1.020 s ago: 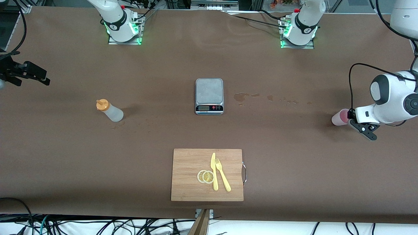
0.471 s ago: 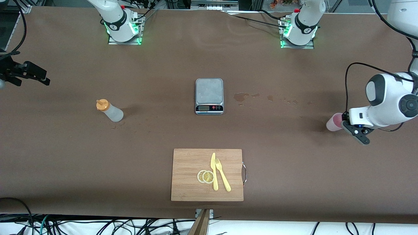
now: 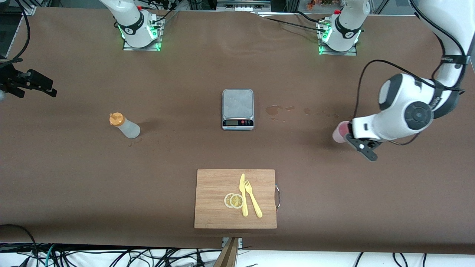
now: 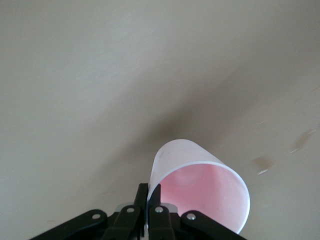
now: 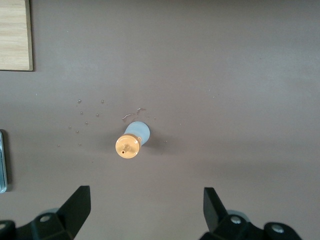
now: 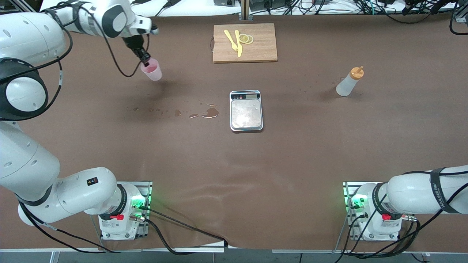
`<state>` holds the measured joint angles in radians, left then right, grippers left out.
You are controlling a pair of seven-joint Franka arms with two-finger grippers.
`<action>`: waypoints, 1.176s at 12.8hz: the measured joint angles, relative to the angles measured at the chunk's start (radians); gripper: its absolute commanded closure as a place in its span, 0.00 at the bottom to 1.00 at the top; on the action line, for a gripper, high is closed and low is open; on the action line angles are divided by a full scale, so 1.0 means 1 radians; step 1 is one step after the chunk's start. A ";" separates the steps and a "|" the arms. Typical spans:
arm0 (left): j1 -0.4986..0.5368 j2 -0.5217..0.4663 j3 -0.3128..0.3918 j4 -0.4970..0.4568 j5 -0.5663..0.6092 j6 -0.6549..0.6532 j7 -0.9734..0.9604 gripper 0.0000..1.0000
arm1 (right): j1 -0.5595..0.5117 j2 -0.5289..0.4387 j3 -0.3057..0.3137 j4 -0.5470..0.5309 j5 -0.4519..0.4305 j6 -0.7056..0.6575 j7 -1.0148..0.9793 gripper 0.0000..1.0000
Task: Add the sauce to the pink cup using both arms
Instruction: 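Carry the pink cup with the left gripper onto the scale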
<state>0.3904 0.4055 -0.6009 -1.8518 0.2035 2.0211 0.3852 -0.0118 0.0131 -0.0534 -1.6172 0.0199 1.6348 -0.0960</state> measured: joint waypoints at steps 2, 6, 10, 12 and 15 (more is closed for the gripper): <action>-0.012 0.000 -0.101 0.002 0.000 -0.027 -0.215 1.00 | 0.000 0.000 0.000 0.000 0.000 0.000 0.000 0.00; -0.215 0.008 -0.145 0.001 -0.054 -0.025 -0.611 1.00 | 0.000 0.000 0.000 0.000 0.000 0.000 0.000 0.00; -0.409 0.051 -0.144 0.002 -0.066 0.084 -0.940 1.00 | 0.000 0.000 0.000 0.000 0.000 0.000 0.000 0.00; -0.451 0.085 -0.140 0.002 -0.066 0.148 -1.036 1.00 | 0.000 0.000 0.000 0.000 0.000 0.001 0.000 0.00; -0.500 0.138 -0.123 0.003 -0.050 0.213 -1.123 1.00 | 0.000 0.000 0.000 0.000 0.000 0.004 0.000 0.00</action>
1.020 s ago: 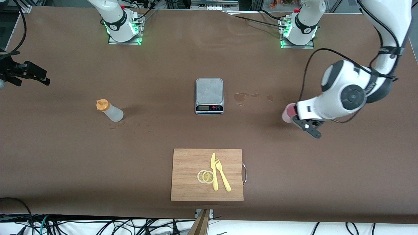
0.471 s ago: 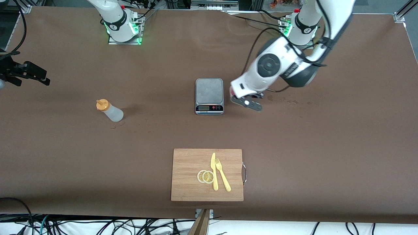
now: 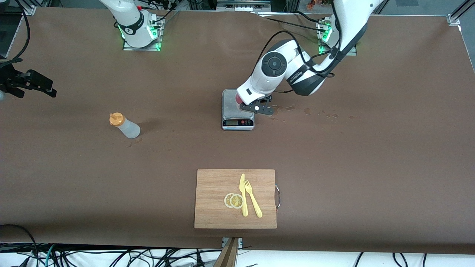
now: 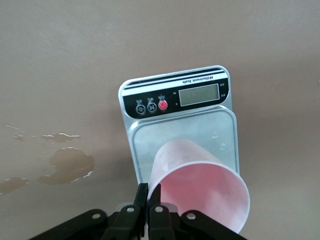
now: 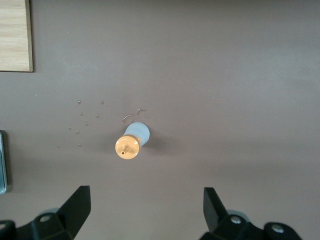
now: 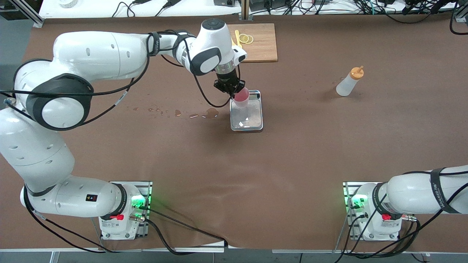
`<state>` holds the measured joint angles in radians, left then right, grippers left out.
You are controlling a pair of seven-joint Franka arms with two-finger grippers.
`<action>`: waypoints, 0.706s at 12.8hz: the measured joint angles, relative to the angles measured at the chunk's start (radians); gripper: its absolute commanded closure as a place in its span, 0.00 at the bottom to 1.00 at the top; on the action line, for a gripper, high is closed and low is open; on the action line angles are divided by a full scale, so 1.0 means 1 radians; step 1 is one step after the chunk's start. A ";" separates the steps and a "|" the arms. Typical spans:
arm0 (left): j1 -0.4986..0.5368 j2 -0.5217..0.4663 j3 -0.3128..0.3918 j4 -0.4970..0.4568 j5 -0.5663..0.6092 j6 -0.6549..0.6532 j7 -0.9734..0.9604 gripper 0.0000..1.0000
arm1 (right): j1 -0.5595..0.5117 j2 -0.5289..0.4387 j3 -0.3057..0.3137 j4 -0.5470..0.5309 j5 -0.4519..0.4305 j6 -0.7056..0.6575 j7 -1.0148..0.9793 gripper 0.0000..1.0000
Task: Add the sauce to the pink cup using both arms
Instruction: 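Carry the pink cup with the left gripper onto the scale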
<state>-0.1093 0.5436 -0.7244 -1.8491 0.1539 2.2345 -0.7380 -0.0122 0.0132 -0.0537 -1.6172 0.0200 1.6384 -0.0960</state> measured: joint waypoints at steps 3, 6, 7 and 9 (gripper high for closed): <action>-0.030 0.031 0.011 0.001 0.049 0.016 -0.054 1.00 | 0.000 0.000 0.000 0.000 0.000 0.000 0.000 0.00; -0.046 0.042 0.014 0.002 0.052 0.029 -0.076 1.00 | 0.000 0.001 0.000 0.000 0.000 0.000 0.000 0.00; -0.056 0.045 0.017 0.002 0.052 0.044 -0.083 1.00 | 0.000 0.002 0.000 0.000 0.000 0.000 0.000 0.00; -0.065 0.050 0.023 0.003 0.052 0.052 -0.090 0.30 | 0.000 0.003 0.000 0.000 0.000 0.001 0.000 0.00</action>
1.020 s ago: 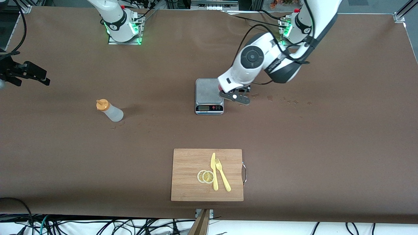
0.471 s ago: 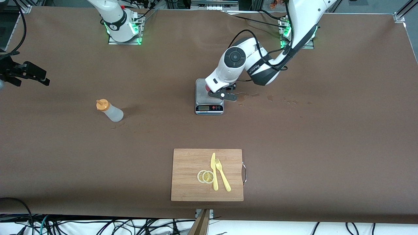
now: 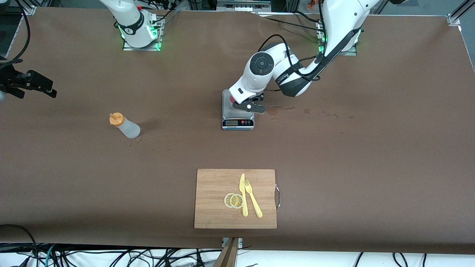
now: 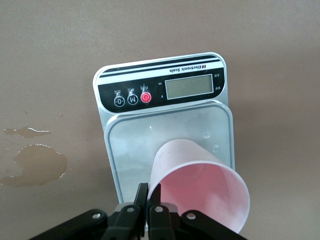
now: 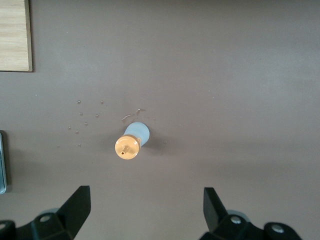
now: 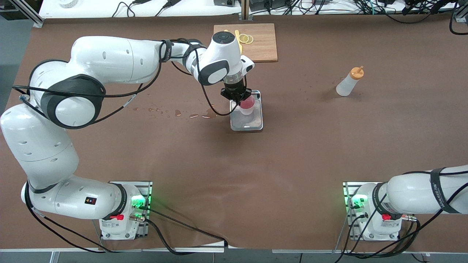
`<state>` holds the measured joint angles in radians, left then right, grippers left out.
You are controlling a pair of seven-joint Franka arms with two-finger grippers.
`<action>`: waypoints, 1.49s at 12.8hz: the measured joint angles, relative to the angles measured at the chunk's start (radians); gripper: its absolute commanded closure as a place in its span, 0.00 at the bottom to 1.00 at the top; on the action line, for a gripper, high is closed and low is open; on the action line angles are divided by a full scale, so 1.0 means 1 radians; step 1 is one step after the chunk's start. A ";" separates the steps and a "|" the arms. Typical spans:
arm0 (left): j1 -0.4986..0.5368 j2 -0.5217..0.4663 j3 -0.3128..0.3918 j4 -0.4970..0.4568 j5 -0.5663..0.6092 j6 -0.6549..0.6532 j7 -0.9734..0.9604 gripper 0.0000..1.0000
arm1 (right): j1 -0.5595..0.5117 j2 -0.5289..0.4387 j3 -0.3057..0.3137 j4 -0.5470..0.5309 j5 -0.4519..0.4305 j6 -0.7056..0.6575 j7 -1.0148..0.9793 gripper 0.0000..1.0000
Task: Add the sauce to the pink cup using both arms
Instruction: 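Carry the pink cup with the left gripper onto the scale, then release the cup on the scale and withdraw the left gripper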
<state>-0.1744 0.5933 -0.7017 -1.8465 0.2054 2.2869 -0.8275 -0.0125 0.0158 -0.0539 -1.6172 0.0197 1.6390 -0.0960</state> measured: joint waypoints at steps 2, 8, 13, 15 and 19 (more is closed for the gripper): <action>0.000 0.001 0.003 0.004 0.000 0.000 -0.003 0.00 | -0.001 0.001 0.000 0.000 0.000 0.001 0.000 0.00; 0.003 -0.038 0.004 0.048 0.005 -0.103 -0.006 0.00 | -0.001 0.001 -0.001 0.000 -0.001 0.012 0.000 0.00; 0.009 -0.173 -0.029 0.211 -0.021 -0.458 -0.009 0.00 | 0.001 0.015 0.001 0.000 -0.003 0.012 -0.148 0.00; 0.052 -0.190 -0.025 0.286 -0.021 -0.572 0.014 0.00 | 0.000 0.024 0.001 -0.001 -0.003 0.012 -0.307 0.00; 0.253 -0.207 -0.015 0.380 -0.020 -0.679 0.177 0.00 | -0.017 0.072 -0.040 -0.007 0.103 0.013 -0.611 0.00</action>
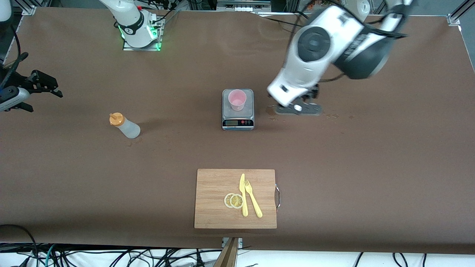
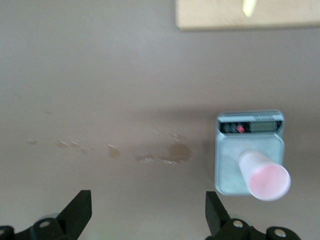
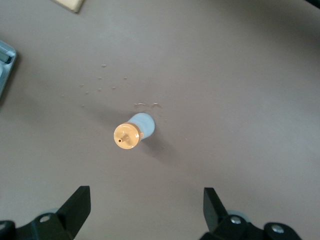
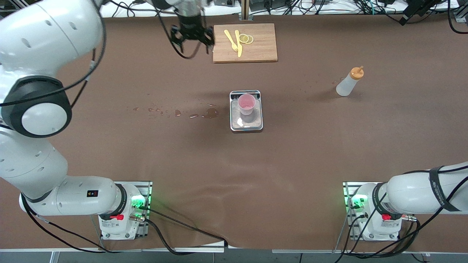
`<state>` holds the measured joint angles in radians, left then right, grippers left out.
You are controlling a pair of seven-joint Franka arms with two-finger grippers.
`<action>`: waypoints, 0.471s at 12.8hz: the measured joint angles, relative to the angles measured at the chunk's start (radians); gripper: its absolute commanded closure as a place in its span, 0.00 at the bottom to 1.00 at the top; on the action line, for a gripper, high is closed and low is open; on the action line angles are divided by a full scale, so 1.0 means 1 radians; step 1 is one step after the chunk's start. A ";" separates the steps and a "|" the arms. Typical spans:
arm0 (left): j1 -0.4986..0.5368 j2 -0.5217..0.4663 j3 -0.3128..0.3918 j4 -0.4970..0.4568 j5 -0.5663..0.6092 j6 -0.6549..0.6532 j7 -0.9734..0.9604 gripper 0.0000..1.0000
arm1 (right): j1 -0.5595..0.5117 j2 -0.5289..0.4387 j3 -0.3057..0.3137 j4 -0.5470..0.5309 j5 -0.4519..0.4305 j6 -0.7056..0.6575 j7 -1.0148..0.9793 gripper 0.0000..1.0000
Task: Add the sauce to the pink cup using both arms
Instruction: 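Release the cup on the scale and withdraw the left gripper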
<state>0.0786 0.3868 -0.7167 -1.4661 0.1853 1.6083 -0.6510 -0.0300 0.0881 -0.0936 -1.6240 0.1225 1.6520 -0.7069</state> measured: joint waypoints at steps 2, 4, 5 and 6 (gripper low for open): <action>0.112 -0.007 0.001 0.044 -0.001 -0.024 0.117 0.00 | -0.034 0.044 -0.024 -0.001 0.078 0.001 -0.181 0.00; 0.205 -0.011 0.001 0.081 -0.002 -0.073 0.235 0.00 | -0.069 0.094 -0.029 -0.002 0.140 0.004 -0.349 0.00; 0.232 -0.013 0.001 0.091 -0.002 -0.093 0.281 0.00 | -0.083 0.117 -0.029 -0.003 0.172 0.009 -0.418 0.00; 0.252 -0.018 0.004 0.095 -0.002 -0.106 0.333 0.00 | -0.095 0.137 -0.030 -0.004 0.200 0.017 -0.487 0.00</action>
<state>0.3309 0.3688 -0.7131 -1.3713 0.1837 1.5021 -0.3178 -0.1249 0.2255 -0.1232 -1.6277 0.3220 1.6692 -1.1935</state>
